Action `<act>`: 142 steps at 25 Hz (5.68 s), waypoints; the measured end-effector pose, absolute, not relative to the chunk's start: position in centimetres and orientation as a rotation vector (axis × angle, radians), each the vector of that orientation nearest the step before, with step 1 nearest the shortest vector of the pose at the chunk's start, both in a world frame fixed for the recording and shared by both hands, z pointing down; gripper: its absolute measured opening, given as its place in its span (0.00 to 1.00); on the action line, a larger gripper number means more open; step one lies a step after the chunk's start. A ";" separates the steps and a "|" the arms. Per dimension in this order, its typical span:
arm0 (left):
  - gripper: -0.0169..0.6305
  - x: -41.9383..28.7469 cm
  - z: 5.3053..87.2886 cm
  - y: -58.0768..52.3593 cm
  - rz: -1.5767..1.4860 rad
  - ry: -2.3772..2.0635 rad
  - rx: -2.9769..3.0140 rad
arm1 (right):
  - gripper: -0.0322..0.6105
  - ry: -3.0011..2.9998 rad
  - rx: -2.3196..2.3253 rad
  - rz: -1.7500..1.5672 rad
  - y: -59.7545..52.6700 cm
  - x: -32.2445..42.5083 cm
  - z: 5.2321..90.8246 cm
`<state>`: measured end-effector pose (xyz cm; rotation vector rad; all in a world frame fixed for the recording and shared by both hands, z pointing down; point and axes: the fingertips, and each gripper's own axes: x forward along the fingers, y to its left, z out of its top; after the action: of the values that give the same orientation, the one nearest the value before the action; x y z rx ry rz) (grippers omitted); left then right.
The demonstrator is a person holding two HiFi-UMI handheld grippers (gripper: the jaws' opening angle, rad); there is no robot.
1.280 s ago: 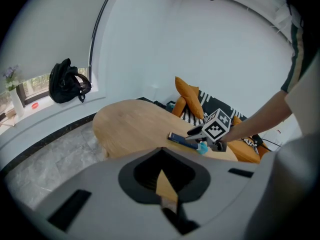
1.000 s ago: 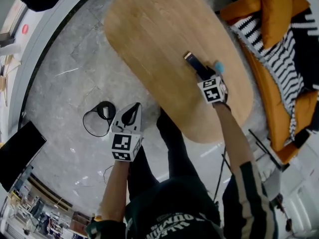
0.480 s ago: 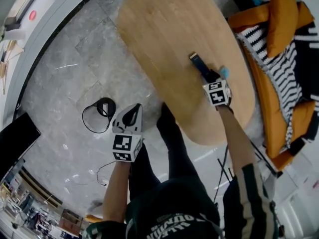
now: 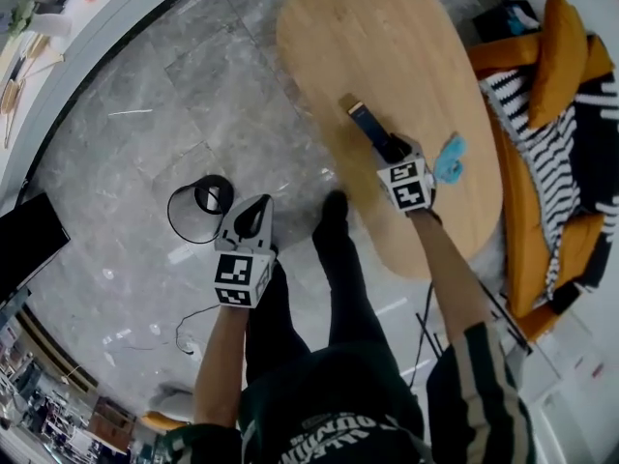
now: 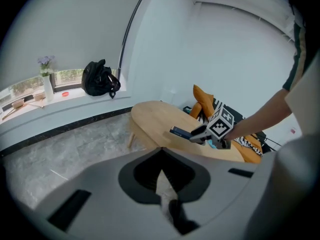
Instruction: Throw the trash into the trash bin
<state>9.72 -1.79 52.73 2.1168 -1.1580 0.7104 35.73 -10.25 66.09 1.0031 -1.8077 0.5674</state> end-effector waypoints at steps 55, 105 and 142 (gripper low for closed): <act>0.03 -34.7 66.1 21.3 0.534 -1.603 1.587 | 0.18 -1.970 0.134 0.589 16.1 -22.6 81.9; 0.03 18.6 57.5 -3.7 0.839 -0.872 2.235 | 0.29 -1.634 1.552 0.819 -5.5 48.8 66.1; 0.03 2.4 58.9 7.5 0.661 -1.291 1.937 | 0.06 -1.890 1.205 0.679 -4.3 31.4 67.4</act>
<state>2.36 7.48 58.88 1.9368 -1.2906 0.6610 31.42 -4.30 67.41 1.2049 -1.8901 0.6788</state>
